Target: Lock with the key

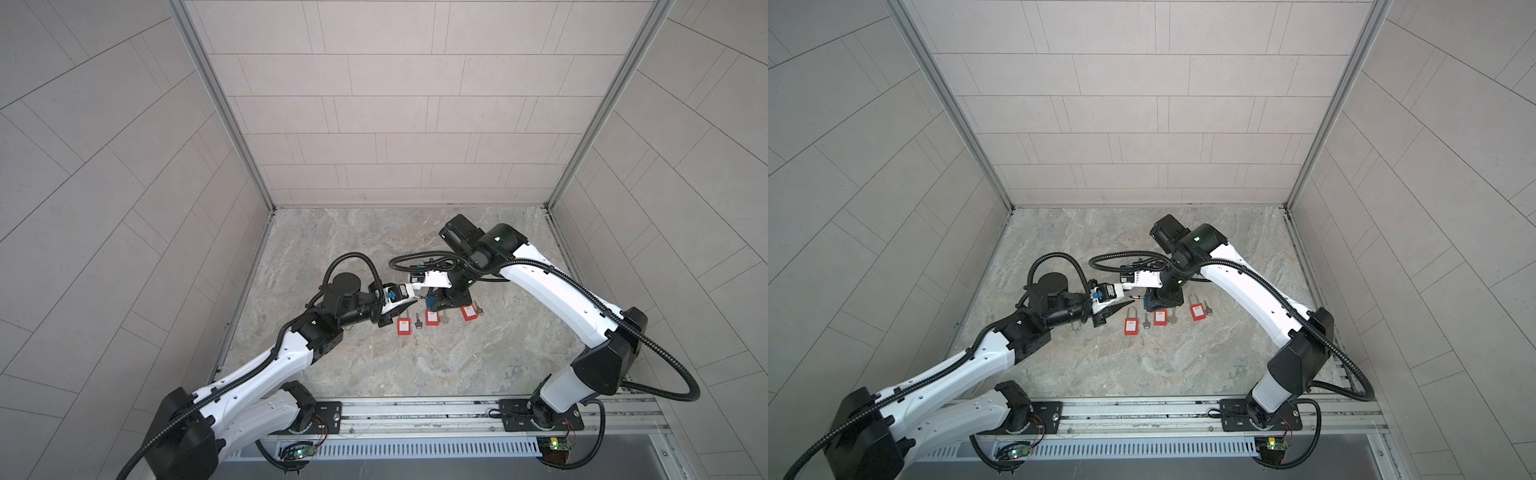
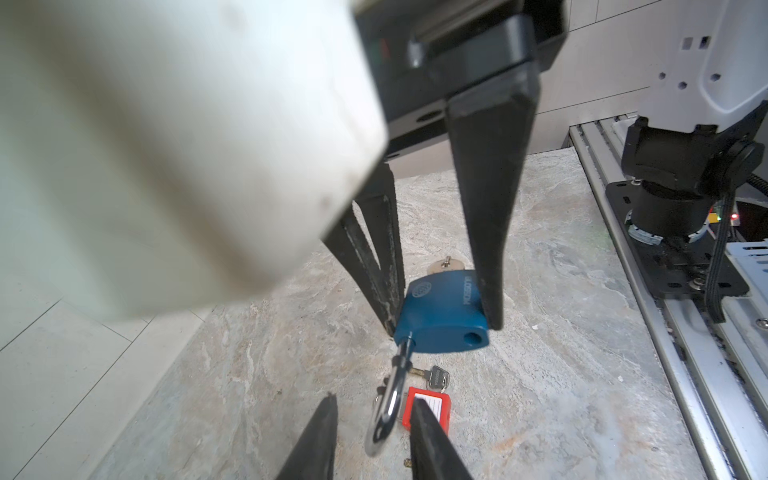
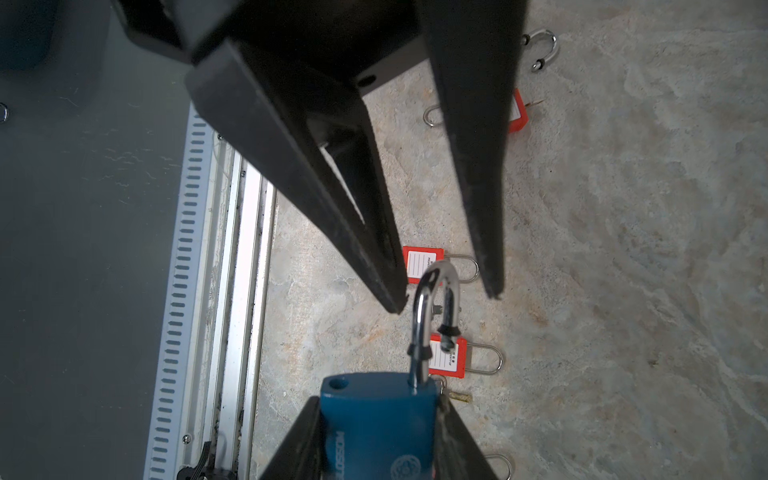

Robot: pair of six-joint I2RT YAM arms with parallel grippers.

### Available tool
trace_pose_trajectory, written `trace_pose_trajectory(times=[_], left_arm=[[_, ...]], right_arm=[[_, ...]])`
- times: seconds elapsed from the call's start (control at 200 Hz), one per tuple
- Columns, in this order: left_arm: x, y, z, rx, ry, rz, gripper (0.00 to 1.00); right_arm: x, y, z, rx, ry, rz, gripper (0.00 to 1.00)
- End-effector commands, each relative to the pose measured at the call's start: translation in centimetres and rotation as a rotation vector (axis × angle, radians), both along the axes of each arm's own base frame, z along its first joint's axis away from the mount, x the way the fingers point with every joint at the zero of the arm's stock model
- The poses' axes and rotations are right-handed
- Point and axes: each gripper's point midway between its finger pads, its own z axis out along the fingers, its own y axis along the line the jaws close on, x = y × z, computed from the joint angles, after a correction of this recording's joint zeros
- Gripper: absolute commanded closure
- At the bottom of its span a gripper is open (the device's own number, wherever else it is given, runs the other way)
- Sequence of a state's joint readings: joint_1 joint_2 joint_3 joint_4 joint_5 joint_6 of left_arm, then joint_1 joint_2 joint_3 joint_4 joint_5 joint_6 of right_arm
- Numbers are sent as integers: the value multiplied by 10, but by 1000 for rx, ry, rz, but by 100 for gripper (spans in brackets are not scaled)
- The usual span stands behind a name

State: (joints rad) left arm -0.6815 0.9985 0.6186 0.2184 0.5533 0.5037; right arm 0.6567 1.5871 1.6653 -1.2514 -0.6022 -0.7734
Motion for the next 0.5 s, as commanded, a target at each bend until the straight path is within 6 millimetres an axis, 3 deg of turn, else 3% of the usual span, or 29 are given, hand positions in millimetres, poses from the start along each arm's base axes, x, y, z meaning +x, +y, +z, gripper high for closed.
trace_pose_trajectory(times=[0.0, 0.32, 0.495], left_arm=[[-3, -4, 16, -16, -30, -26, 69], [-7, -15, 11, 3, -10, -63, 69], [-9, -21, 8, 25, -3, -82, 74]], right_arm=[[-18, -5, 17, 28, 3, 27, 83], [-26, -10, 17, 6, 9, 27, 83], [-26, -7, 22, 19, -6, 34, 83]])
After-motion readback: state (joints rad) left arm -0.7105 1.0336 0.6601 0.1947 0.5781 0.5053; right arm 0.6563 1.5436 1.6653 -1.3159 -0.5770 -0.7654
